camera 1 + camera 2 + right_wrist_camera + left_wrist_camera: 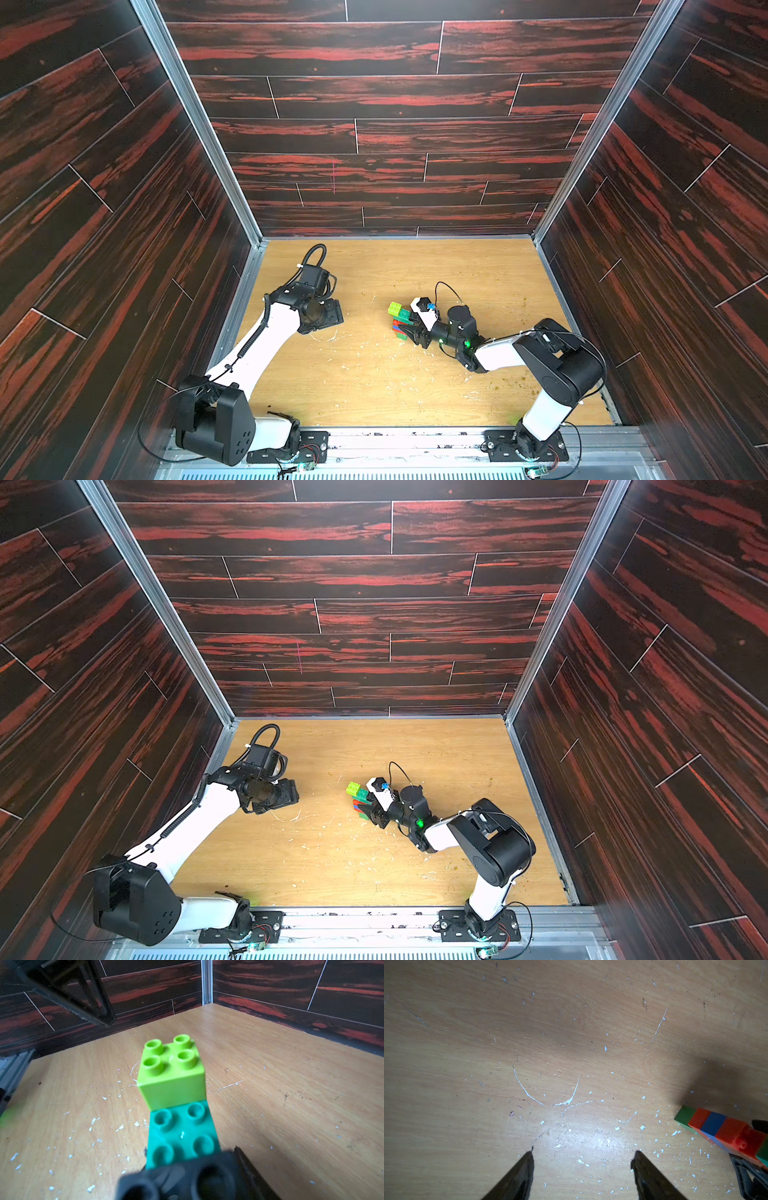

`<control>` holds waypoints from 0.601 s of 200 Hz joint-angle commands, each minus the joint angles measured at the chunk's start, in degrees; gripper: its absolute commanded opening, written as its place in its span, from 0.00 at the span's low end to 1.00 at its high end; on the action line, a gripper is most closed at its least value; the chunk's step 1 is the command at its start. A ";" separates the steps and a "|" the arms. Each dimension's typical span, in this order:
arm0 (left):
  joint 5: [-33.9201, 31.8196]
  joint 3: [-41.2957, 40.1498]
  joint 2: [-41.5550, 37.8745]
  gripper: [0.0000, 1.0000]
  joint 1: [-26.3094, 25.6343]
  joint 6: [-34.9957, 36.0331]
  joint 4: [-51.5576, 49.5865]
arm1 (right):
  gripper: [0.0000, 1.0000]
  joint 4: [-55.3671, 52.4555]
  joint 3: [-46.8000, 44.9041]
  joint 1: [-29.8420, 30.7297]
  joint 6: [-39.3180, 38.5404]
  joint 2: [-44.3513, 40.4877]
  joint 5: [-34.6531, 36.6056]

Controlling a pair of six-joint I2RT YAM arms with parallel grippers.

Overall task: Assemble a carrot with lego
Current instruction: Adjust the lego brick at the center of the board.

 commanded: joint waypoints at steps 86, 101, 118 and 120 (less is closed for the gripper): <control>-1.73 -1.22 -2.72 0.76 0.31 -0.72 -1.12 | 0.36 -3.44 2.20 0.36 -0.90 2.50 -2.91; -1.91 -1.07 -2.73 0.77 0.31 -0.73 -1.12 | 0.34 -3.97 2.30 0.38 -1.11 2.62 -2.91; -2.00 -1.11 -2.76 0.77 0.31 -0.72 -1.20 | 0.32 -4.60 2.48 0.42 -1.34 2.58 -2.91; -2.00 -1.08 -2.78 0.77 0.27 -0.72 -1.20 | 0.31 -4.61 2.48 0.42 -1.33 2.50 -2.91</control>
